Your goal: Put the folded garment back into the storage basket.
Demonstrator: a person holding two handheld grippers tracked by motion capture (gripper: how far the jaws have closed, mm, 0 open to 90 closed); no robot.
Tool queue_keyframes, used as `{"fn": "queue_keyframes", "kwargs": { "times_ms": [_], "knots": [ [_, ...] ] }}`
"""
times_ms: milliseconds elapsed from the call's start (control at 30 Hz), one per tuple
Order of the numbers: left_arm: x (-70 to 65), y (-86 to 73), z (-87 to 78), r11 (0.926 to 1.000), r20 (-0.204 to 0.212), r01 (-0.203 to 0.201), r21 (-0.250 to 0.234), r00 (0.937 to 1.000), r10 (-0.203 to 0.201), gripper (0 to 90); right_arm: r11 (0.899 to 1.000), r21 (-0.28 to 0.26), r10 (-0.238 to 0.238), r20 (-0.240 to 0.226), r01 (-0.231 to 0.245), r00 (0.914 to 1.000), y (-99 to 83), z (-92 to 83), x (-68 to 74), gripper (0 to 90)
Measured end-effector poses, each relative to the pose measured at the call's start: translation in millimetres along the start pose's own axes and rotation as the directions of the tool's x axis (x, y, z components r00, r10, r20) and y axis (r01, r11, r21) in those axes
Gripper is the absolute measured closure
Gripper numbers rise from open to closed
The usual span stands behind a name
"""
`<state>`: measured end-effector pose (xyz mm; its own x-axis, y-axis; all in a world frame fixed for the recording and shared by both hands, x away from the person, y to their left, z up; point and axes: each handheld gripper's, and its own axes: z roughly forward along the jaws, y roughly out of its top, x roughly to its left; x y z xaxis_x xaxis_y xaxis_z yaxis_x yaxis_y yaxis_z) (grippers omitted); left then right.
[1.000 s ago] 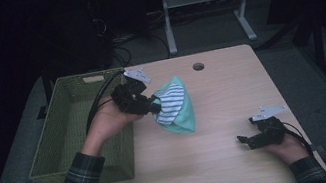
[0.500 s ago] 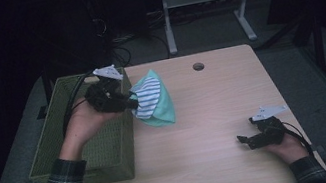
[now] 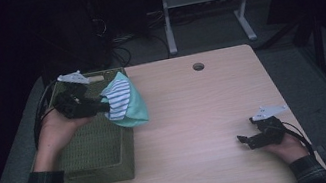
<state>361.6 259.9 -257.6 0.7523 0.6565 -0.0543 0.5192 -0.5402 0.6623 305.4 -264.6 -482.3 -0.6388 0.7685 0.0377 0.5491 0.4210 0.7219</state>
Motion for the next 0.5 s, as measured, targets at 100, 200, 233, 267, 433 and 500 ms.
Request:
{"fn": "queue_keyframes", "kwargs": {
  "times_ms": [100, 200, 233, 267, 433, 500],
  "knots": [
    [7.0, -7.3, -7.2, 0.9998, -0.016, 0.021, -0.004, 0.9997, -0.021, 75.4, 1.000, -0.003, 0.002, 0.001, -0.002, 1.0000, -0.1, 0.3, 0.1, 12.8],
    [11.9, -13.7, -13.6, 0.9993, -0.027, 0.037, -0.007, 0.9989, -0.037, 75.4, 1.000, -0.005, 0.004, 0.000, -0.004, 1.0000, -0.1, 0.5, 0.1, 12.9],
    [13.2, -15.8, -15.4, 0.9990, -0.031, 0.043, -0.010, 0.9986, -0.044, 75.3, 1.000, -0.002, 0.006, 0.001, -0.006, 1.0000, 0.0, 0.3, 0.1, 12.9],
    [14.5, -17.9, -17.1, 0.9988, -0.036, 0.048, -0.010, 0.9982, -0.049, 75.3, 1.000, -0.002, 0.006, 0.001, -0.006, 1.0000, 0.0, 0.3, 0.1, 12.9],
    [22.2, -28.6, -22.5, 0.9972, -0.059, 0.074, -0.009, 0.9954, -0.075, 75.3, 1.000, 0.001, 0.007, 0.004, -0.007, 1.0000, 0.1, 0.0, 0.0, 12.8],
    [25.6, -33.5, -22.8, 0.9963, -0.066, 0.085, -0.003, 0.9942, -0.085, 75.3, 1.000, 0.002, 0.008, 0.005, -0.008, 1.0000, 0.1, -0.1, 0.0, 12.9]
  ]
}}
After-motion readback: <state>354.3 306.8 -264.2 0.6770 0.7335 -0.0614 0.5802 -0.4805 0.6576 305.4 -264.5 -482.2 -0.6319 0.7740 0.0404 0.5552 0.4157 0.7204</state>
